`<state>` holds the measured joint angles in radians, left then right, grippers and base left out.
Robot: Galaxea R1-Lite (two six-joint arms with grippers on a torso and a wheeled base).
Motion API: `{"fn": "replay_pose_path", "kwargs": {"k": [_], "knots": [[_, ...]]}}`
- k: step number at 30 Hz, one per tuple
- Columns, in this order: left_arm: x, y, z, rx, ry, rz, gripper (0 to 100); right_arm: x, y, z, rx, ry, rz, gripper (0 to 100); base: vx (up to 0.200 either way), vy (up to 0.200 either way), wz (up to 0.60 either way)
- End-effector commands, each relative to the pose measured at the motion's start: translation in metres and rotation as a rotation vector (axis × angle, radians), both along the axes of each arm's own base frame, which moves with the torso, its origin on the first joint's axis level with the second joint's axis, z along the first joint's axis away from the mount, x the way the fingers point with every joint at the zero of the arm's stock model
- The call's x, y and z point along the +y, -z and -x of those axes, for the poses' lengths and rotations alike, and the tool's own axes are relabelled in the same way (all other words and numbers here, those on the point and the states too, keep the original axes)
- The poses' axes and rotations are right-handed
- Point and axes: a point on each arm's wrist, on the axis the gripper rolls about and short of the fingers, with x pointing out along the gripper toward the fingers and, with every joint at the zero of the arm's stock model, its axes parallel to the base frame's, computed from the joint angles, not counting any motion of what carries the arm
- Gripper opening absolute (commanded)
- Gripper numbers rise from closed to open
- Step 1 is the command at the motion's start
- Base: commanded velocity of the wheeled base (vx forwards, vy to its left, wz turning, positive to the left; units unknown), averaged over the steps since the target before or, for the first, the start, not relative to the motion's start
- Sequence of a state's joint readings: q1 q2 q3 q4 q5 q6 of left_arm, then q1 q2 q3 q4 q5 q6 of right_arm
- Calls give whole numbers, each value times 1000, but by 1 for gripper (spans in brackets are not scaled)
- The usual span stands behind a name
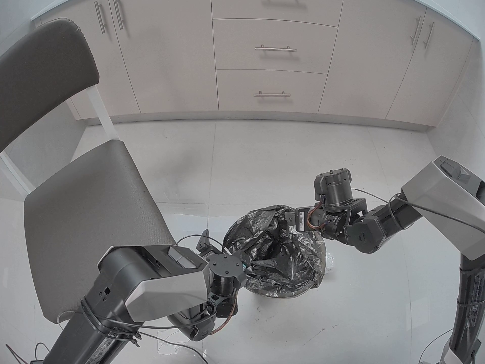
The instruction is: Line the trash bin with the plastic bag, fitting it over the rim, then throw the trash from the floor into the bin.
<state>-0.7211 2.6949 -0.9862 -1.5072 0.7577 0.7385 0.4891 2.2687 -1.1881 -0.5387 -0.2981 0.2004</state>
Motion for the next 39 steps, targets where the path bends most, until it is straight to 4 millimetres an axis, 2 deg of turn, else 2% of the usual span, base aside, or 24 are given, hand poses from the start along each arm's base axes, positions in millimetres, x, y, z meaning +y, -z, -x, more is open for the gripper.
{"fn": "replay_pose_path", "kwargs": {"k": [1,5,11,15,19,20,23,26,31,39], "knots": [[-10,-49,14,-65,39,68,100,12,-6,2,-18,-34,4,100,0,0,0],[-12,-76,28,-91,63,138,100,23,-2,2,-20,-82,27,100,0,0,0],[-4,-108,28,-142,41,308,100,38,8,-1,-17,-140,34,100,0,0,0],[14,-139,17,-211,-12,473,100,49,14,-2,-8,-188,24,100,0,0,0],[42,-173,5,-300,-73,626,100,55,23,-11,-20,-206,52,100,0,0,0],[52,-188,4,-337,-89,687,100,58,28,-14,-21,-209,59,100,0,0,0],[60,-201,4,-371,-99,738,100,60,31,-17,-23,-209,61,100,0,0,0],[70,-225,9,-426,-95,832,100,64,38,-24,-32,-213,71,100,0,0,0],[78,-232,22,-426,-89,876,100,68,45,-32,-43,-218,97,100,0,0,0],[81,-231,23,-422,-97,869,100,74,58,-52,-32,-202,108,100,0,0,0]]}}
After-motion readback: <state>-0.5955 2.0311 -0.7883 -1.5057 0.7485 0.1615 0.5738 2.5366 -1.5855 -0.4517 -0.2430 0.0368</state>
